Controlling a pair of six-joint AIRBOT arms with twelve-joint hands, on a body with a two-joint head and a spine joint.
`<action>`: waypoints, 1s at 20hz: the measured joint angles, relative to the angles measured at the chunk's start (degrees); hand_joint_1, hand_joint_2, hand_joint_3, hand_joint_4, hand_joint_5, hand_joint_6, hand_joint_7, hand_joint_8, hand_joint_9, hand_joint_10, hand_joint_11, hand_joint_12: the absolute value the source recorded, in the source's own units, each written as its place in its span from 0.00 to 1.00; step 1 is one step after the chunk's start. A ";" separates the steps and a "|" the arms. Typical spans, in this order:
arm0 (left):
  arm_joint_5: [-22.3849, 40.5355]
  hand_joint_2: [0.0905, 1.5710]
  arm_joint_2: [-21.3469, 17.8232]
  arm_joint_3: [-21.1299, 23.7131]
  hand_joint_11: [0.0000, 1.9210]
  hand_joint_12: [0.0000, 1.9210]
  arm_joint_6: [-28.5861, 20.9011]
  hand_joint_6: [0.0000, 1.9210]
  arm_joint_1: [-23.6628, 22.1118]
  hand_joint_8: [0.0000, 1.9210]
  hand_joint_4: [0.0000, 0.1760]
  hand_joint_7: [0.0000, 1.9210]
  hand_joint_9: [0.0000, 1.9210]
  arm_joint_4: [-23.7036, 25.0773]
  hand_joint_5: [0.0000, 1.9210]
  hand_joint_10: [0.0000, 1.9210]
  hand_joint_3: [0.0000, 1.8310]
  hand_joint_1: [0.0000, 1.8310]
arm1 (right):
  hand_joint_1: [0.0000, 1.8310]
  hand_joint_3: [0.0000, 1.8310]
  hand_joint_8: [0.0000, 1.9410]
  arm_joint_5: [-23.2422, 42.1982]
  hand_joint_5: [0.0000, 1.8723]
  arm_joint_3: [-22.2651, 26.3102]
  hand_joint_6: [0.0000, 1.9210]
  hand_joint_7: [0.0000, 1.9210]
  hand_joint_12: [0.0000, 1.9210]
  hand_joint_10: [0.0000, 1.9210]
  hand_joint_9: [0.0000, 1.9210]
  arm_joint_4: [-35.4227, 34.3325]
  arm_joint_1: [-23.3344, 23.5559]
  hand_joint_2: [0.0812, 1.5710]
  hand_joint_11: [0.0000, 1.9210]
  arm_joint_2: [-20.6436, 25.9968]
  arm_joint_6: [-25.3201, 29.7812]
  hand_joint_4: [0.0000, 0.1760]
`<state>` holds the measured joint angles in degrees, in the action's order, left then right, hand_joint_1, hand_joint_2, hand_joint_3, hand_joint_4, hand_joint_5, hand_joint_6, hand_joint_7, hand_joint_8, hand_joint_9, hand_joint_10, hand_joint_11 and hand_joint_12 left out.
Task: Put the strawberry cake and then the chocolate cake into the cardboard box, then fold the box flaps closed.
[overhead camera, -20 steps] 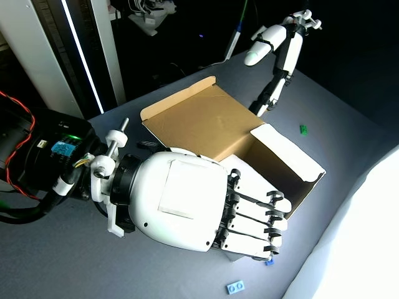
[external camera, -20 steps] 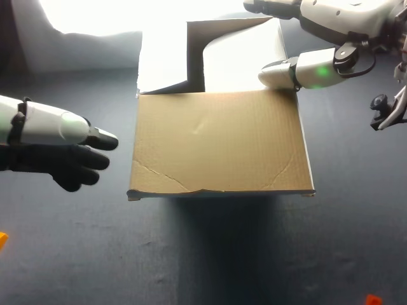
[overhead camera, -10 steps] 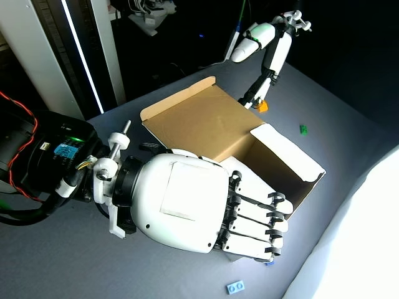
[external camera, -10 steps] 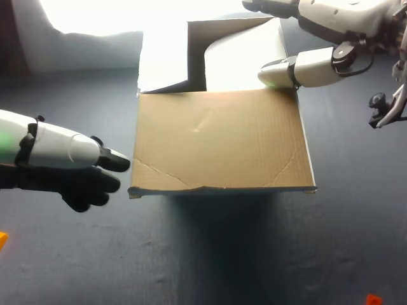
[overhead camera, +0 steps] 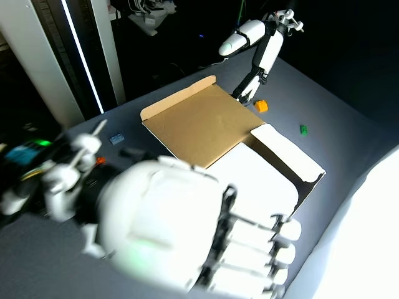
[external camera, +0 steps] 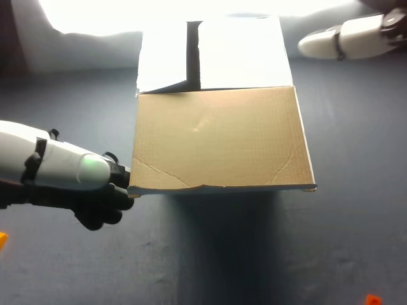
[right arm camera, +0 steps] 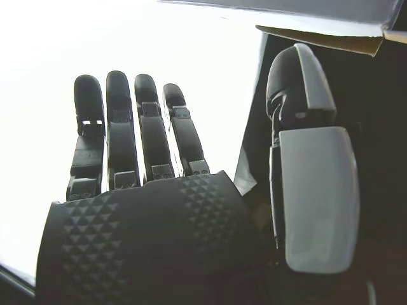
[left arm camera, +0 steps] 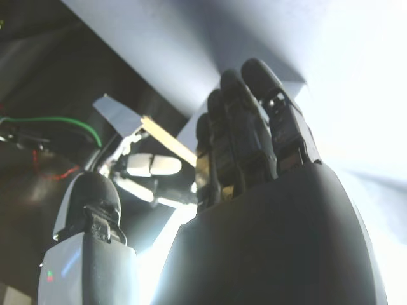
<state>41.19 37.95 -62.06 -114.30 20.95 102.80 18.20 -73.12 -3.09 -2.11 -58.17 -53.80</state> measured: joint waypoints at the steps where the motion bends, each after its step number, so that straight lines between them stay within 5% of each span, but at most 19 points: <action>1: 0.48 0.69 0.00 0.11 0.05 0.53 0.00 0.00 0.00 0.00 0.19 0.21 0.24 0.00 0.17 0.00 0.00 0.23 | 0.29 0.00 0.00 0.35 0.10 1.25 0.00 0.15 0.58 0.17 0.10 -1.81 -0.55 0.66 0.00 2.27 0.04 0.00; 11: 0.31 0.68 0.42 -0.07 0.07 0.54 0.00 0.00 -2.38 0.00 0.17 0.22 0.25 -2.45 0.17 0.00 0.00 0.21 | 0.28 0.00 0.00 6.08 0.10 14.36 0.00 0.15 0.57 0.15 0.11 -18.03 -15.67 0.66 0.00 19.34 -0.46 0.00; 16: 0.17 0.68 0.90 -1.62 0.06 0.53 -0.02 0.00 -5.16 0.00 0.22 0.22 0.24 -3.34 0.16 0.00 0.00 0.21 | 0.30 0.00 0.00 10.73 0.10 16.79 0.00 0.15 0.60 0.15 0.12 -19.56 -21.62 0.66 0.00 22.16 1.05 0.00; 20: -0.26 0.68 1.18 -2.95 0.06 0.53 0.04 0.00 -7.26 0.00 0.16 0.22 0.24 -3.17 0.16 0.00 0.00 0.21 | 0.28 0.00 0.00 13.75 0.10 16.79 0.00 0.14 0.57 0.13 0.11 -19.74 -24.39 0.67 0.00 23.43 4.57 0.00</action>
<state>40.93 39.13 -65.01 -114.26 13.69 99.63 31.94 -56.34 -22.83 -26.50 -34.74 -49.23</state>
